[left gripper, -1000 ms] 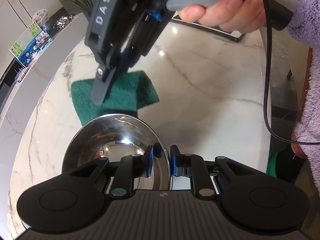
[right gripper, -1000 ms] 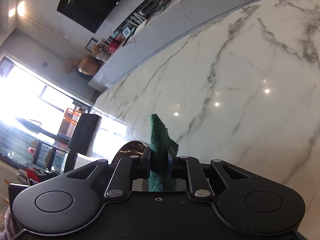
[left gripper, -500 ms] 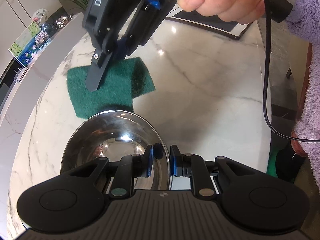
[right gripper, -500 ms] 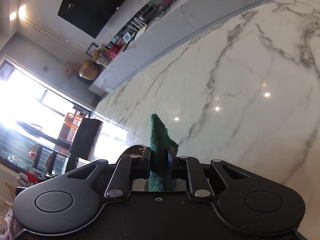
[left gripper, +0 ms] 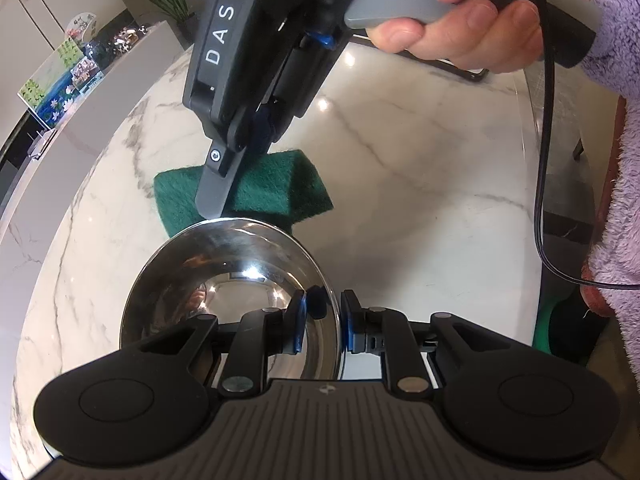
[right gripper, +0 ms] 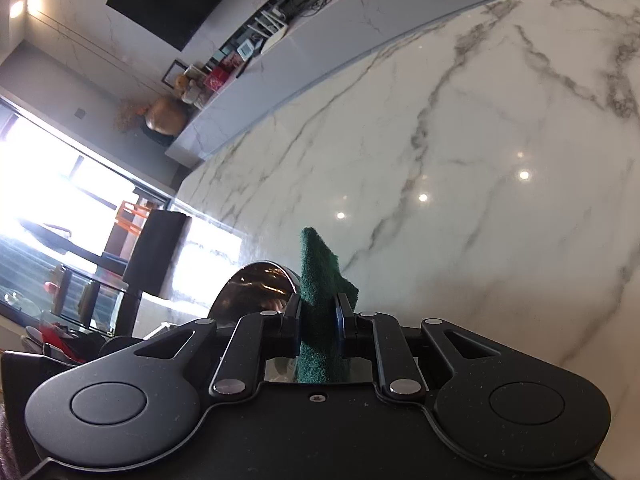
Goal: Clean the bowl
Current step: 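Scrub the bowl's outside near the rim with the right gripper's pad while the left holds it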
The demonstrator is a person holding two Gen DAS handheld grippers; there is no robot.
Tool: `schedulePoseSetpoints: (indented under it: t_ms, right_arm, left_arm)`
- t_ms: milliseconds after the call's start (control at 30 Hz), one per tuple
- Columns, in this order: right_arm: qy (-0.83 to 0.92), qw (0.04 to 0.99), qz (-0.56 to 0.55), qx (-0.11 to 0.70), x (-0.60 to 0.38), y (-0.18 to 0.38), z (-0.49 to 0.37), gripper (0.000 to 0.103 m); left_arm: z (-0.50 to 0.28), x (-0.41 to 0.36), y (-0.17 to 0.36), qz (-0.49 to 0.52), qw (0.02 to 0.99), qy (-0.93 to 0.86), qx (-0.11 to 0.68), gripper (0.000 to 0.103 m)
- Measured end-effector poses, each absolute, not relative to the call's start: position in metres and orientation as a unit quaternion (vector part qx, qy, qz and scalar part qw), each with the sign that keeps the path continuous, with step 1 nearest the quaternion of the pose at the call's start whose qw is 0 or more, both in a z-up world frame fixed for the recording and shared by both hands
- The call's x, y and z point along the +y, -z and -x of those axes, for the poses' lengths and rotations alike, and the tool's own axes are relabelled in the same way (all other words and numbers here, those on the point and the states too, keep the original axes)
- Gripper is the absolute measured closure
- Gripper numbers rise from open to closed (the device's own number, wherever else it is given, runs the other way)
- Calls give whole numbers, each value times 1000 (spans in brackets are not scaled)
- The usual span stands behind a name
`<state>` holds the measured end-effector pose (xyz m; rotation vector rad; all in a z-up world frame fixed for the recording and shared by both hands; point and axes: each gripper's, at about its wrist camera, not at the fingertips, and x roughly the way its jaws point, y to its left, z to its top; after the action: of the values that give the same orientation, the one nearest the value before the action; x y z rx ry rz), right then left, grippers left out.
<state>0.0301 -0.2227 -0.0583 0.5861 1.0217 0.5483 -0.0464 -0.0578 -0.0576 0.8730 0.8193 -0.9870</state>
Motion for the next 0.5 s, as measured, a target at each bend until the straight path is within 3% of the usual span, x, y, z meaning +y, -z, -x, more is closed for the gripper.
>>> schedulePoseSetpoints:
  t_ms: [200,300,500]
  right_arm:
    - [-251,796,-271,480,-223,60,-31,88]
    - [-253,795,-269,480,-222,59,-31,88]
    - [-254,795,-269,481,-221,58,-33,88]
  left_arm:
    - [37,-55,51,-329,746,420,398,82]
    - [33,-54,45,-285,772,396,407,69]
    - [25,-55,45,-253,795,345,431,69]
